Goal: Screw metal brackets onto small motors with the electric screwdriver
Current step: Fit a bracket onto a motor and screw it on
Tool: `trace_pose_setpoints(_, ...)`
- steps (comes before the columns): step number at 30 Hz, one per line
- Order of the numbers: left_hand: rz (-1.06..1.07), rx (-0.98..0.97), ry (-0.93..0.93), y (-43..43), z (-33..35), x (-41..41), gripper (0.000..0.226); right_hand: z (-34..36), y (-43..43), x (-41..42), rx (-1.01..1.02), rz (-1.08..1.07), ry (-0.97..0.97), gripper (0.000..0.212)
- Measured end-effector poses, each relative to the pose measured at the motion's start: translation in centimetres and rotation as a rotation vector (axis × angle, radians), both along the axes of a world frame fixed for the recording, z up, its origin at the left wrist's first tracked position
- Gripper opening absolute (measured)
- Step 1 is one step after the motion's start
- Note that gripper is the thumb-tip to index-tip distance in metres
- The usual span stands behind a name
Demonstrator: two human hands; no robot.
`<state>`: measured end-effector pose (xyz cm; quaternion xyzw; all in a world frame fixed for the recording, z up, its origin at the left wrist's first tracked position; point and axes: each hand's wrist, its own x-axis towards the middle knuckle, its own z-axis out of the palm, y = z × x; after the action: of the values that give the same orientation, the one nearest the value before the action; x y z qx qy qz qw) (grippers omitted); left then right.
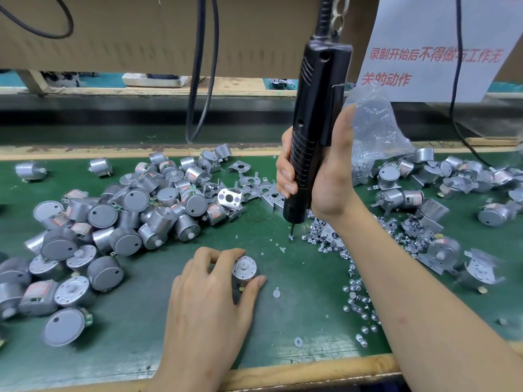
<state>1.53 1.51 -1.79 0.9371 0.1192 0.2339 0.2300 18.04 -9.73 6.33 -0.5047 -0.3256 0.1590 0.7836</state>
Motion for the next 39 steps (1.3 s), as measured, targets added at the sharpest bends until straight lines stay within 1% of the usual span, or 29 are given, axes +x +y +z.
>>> trace_pose_setpoints(7, 0.001, 0.000, -0.009, 0.0, 0.0, 0.0, 0.034, 0.1, 0.0, 0.0, -0.038, 0.073, 0.034, 0.080)
trace_pose_setpoints(14, -0.001, -0.005, -0.004, -0.1, 0.1, -0.1, 0.034, 0.2, 0.0, 0.0, -0.045, 0.093, 0.056, 0.078)
trace_pose_setpoints(18, -0.001, -0.004, 0.002, 0.0, 0.0, -0.1, 0.034, 0.2, 0.0, 0.0, -0.056, 0.103, 0.063, 0.081)
trace_pose_setpoints(25, -0.003, -0.018, 0.002, 0.0, 0.1, -0.1, 0.031, 0.1, 0.0, 0.1, -0.070, 0.103, 0.051, 0.081)
trace_pose_setpoints(29, 0.016, -0.041, 0.019, -0.2, 0.7, -0.2, 0.033, 0.0, 0.0, 0.1, -0.068, 0.121, 0.054, 0.082)
trace_pose_setpoints(35, -0.049, -0.091, 0.050, -0.4, 1.2, -0.6, 0.017, -0.1, 0.0, 0.0, -0.043, 0.155, 0.057, 0.080)
trace_pose_setpoints(39, -0.020, -0.119, 0.037, -0.4, 1.1, -0.4, 0.022, -0.1, 0.1, -0.1, -0.040, 0.176, 0.057, 0.081)
